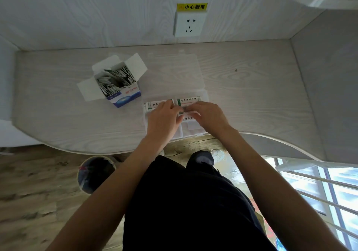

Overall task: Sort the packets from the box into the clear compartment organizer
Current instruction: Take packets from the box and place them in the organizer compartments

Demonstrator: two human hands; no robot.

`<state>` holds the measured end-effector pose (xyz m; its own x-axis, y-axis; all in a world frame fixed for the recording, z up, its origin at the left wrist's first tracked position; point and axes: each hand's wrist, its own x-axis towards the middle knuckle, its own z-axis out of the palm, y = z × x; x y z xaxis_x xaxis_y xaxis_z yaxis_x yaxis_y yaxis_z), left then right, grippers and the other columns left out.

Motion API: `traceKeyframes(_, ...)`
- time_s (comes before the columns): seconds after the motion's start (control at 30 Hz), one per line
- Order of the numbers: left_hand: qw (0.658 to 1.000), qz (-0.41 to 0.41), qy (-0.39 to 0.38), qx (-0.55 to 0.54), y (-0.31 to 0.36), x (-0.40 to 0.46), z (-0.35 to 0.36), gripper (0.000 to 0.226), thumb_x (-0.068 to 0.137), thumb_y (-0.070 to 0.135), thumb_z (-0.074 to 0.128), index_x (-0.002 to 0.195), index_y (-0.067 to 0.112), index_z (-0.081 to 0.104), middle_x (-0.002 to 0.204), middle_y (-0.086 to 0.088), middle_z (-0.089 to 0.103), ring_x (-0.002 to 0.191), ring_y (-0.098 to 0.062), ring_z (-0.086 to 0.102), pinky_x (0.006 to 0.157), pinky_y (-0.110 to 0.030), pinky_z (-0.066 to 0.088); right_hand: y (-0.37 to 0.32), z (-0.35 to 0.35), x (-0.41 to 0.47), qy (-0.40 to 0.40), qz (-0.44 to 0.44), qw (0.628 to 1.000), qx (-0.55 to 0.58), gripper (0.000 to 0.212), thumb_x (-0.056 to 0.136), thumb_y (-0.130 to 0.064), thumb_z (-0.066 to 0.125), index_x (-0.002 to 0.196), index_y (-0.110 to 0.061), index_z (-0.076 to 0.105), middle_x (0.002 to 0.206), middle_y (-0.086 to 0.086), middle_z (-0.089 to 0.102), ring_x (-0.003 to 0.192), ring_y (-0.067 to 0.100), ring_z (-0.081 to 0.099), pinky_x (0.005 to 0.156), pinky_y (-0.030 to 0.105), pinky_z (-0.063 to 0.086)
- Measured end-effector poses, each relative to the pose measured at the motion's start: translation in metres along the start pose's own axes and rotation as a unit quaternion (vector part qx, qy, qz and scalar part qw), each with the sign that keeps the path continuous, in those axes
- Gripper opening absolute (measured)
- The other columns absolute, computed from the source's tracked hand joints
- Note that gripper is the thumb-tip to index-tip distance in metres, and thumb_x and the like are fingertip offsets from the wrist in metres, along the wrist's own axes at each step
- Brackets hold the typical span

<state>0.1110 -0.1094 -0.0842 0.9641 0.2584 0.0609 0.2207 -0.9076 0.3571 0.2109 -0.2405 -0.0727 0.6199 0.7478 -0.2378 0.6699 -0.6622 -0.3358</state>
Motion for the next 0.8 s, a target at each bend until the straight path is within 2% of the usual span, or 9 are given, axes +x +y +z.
traceKeyframes(0.1,0.999,-0.035,-0.034,-0.012,0.007,0.009,0.004,0.024,0.088,0.036,0.060,0.103,0.020,0.068,0.095,0.000,0.063,0.082,-0.016,0.062,0.060,-0.021,0.035,0.010,0.000,-0.012,0.083,0.005,0.995,0.061,0.020,0.087,-0.009,0.060,0.105,-0.013,0.069,0.105,0.004,0.068,0.096,0.024,0.062,0.080,0.033,0.047)
traceKeyframes(0.2,0.997,-0.045,-0.061,-0.010,0.009,0.014,0.008,0.030,0.092,0.040,0.054,0.112,0.021,0.065,0.104,0.002,0.064,0.086,-0.013,0.061,0.063,-0.019,0.036,0.024,0.002,-0.019,0.172,0.019,0.985,0.008,0.012,0.076,-0.006,0.071,0.088,-0.009,0.072,0.092,0.008,0.067,0.089,0.030,0.059,0.074,0.031,0.047)
traceKeyframes(0.27,0.997,-0.046,-0.066,0.000,0.009,0.016,0.009,0.030,0.091,0.041,0.054,0.112,0.022,0.065,0.105,0.003,0.065,0.087,-0.013,0.062,0.065,-0.020,0.037,0.029,0.001,-0.019,0.199,0.043,0.978,-0.050,0.012,0.070,-0.010,0.077,0.081,-0.012,0.073,0.096,0.008,0.065,0.093,0.030,0.055,0.074,0.030,0.046)
traceKeyframes(0.43,0.995,-0.038,-0.089,0.003,0.007,0.021,0.006,0.029,0.091,0.042,0.055,0.110,0.024,0.067,0.106,0.005,0.064,0.084,-0.012,0.061,0.063,-0.021,0.035,0.029,0.000,-0.016,0.119,0.056,0.984,-0.123,0.009,0.076,-0.015,0.072,0.083,-0.009,0.074,0.129,0.014,0.054,0.122,0.033,0.043,0.089,0.043,0.043)
traceKeyframes(0.53,0.995,-0.037,-0.093,0.001,0.006,0.022,0.006,0.030,0.090,0.045,0.055,0.108,0.025,0.067,0.107,0.005,0.064,0.083,-0.011,0.059,0.063,-0.020,0.035,0.026,0.004,-0.013,0.066,0.078,0.991,-0.085,0.014,0.085,-0.012,0.060,0.086,-0.007,0.073,0.144,0.012,0.040,0.137,0.031,0.028,0.102,0.043,0.032)
traceKeyframes(0.6,0.995,-0.037,-0.093,0.000,0.006,0.021,0.005,0.031,0.090,0.045,0.055,0.108,0.024,0.067,0.106,0.005,0.064,0.078,-0.008,0.056,0.062,-0.020,0.034,0.025,0.005,-0.013,0.071,0.109,0.991,-0.022,0.016,0.087,-0.010,0.057,0.089,-0.008,0.073,0.145,0.008,0.039,0.138,0.027,0.024,0.107,0.038,0.027)
traceKeyframes(0.67,0.995,-0.036,-0.094,0.000,0.005,0.021,0.005,0.031,0.091,0.045,0.054,0.110,0.024,0.067,0.104,0.005,0.063,0.075,-0.007,0.051,0.062,-0.020,0.033,0.026,0.004,-0.013,0.090,0.128,0.988,0.010,0.018,0.087,-0.006,0.058,0.093,-0.009,0.074,0.143,0.006,0.043,0.136,0.025,0.027,0.108,0.037,0.030)
traceKeyframes(0.8,0.994,-0.040,-0.097,-0.004,0.005,0.020,0.006,0.030,0.091,0.043,0.053,0.110,0.024,0.067,0.103,0.005,0.063,0.082,-0.011,0.058,0.064,-0.021,0.035,0.022,0.001,-0.015,0.089,0.129,0.987,-0.036,0.017,0.086,-0.006,0.061,0.096,-0.012,0.074,0.138,0.002,0.049,0.132,0.024,0.035,0.100,0.035,0.034)
